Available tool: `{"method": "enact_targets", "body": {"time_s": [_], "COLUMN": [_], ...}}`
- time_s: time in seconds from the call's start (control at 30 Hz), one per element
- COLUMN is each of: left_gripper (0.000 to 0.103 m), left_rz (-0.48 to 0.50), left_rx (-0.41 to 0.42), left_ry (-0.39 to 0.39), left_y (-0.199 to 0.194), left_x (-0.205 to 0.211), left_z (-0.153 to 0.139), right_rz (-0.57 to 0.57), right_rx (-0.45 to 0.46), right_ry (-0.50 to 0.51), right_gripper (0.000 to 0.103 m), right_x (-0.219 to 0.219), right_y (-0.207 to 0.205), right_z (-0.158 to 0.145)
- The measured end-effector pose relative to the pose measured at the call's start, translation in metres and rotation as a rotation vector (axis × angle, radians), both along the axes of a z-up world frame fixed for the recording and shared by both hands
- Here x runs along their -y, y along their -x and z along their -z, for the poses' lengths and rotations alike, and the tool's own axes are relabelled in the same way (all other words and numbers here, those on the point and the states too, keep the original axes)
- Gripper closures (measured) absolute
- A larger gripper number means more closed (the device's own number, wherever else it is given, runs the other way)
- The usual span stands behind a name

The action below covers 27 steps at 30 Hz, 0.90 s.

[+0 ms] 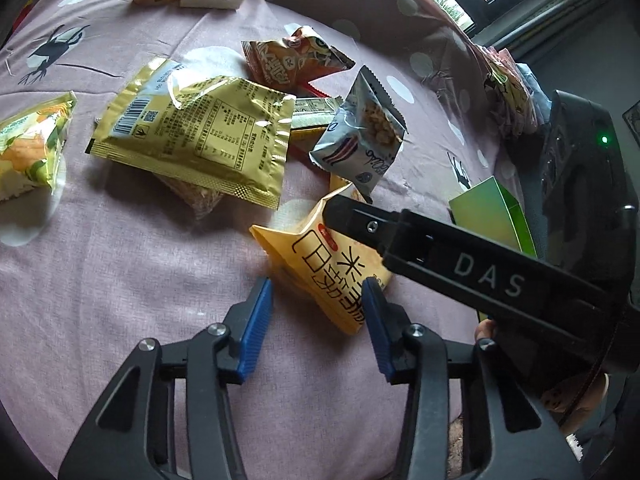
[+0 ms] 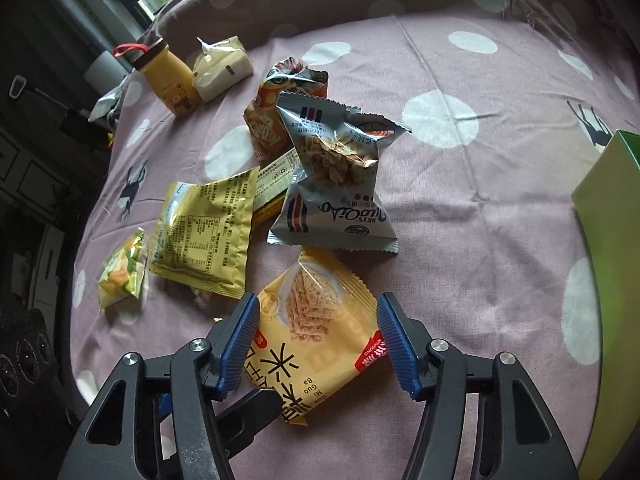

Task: Organize snacks
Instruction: 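Grasp the yellow rice-cracker bag with the right gripper, then carry the yellow rice-cracker bag with the right gripper over the green box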

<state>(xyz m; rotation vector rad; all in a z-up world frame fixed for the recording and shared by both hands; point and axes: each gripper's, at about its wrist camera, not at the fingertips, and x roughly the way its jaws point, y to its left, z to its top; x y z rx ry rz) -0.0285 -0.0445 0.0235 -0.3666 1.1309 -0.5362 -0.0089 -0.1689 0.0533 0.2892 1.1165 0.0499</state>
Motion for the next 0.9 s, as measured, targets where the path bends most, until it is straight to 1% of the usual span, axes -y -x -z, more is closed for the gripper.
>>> {"method": "enact_targets", "body": {"time_s": [0.13,0.3,0.43,0.5,0.57,0.63,0.8,0.9], "left_gripper": [0.06,0.058,0.059,0.06,0.06,0.06,0.06,0.06], "left_rz": [-0.003,-0.005,-0.004,0.002,0.0,0.003,-0.003,-0.003], "left_rx": [-0.012,0.007,0.047,0.081,0.102,0.114,0.187,0.215], "left_ry": [0.027,0.002,-0.031,-0.067,-0.09,-0.093,-0.126,-0.127], "left_y": [-0.001,-0.003,-0.003,-0.003,-0.001,0.0,0.007,0.011], "left_x": [0.002,0.011,0.015,0.018,0.02,0.019,0.022,0.022], "left_z": [0.003,0.003,0.0,-0.004,-0.006,-0.009,-0.025,-0.033], "right_rz": [0.003,-0.009,-0.023,-0.042,-0.047,-0.042,-0.047,-0.042], "right_rx": [-0.012,-0.017,-0.024,-0.026,-0.014,-0.006,0.049,0.079], "right_ry": [-0.022,-0.032,-0.077,-0.102,-0.111,-0.107,-0.108,-0.112], "right_gripper": [0.04,0.04,0.04,0.041,0.042,0.044,0.045,0.045], "right_x": [0.005,0.007,0.007,0.003,0.001,-0.001,-0.004,-0.002], "right_y": [-0.002,-0.003,-0.001,0.002,0.005,0.007,0.017,0.022], "right_z": [0.004,0.007,0.01,0.009,0.006,0.002,-0.014,-0.024]}}
